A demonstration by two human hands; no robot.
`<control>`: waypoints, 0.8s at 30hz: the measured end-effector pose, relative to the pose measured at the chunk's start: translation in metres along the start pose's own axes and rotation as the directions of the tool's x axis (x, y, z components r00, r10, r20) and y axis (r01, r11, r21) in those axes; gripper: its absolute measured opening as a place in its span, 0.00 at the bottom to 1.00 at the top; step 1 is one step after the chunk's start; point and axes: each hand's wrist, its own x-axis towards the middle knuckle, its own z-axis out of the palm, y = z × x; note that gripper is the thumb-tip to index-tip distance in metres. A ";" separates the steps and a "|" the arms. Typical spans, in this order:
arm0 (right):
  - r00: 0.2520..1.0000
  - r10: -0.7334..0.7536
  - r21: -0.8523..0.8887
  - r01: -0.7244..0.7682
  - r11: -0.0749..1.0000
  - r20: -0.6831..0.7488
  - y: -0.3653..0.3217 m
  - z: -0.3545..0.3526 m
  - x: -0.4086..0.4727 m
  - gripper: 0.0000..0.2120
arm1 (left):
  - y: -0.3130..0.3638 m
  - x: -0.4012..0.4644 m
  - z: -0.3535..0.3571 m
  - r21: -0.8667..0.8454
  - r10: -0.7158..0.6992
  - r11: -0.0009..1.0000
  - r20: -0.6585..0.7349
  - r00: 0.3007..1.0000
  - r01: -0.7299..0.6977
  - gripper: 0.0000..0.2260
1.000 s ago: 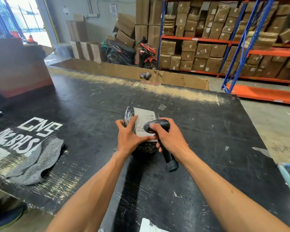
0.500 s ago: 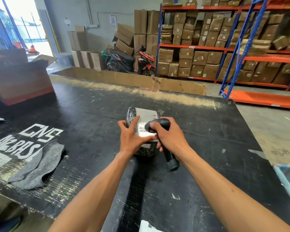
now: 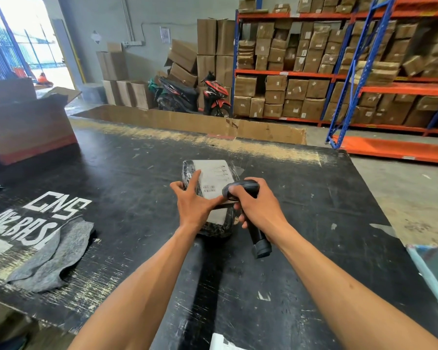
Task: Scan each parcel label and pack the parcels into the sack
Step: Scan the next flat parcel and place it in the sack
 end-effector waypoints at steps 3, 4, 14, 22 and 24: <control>0.998 0.070 -0.041 -0.070 0.997 -0.011 0.020 0.003 -0.002 0.25 | 0.005 0.012 -0.004 -0.069 -0.143 0.988 -0.069 0.987 0.138 0.49; 0.995 0.100 -0.060 -0.101 0.993 -0.020 0.030 0.005 -0.003 0.25 | 0.007 0.015 -0.006 -0.099 -0.183 0.980 -0.083 0.980 0.175 0.50; 0.963 0.248 -0.344 -0.268 0.900 -0.103 0.119 0.025 -0.015 0.31 | -0.002 -0.005 -0.018 -0.171 -0.206 0.965 -0.025 0.978 0.199 0.48; 0.960 0.257 -0.645 -0.264 0.717 -0.108 0.131 0.026 -0.014 0.40 | -0.002 -0.031 -0.005 -0.138 -0.128 0.981 0.073 0.989 0.137 0.44; 0.965 0.239 -0.653 -0.248 0.716 -0.104 0.128 0.018 -0.016 0.43 | 0.001 -0.035 0.003 -0.144 -0.142 0.978 0.083 0.986 0.152 0.45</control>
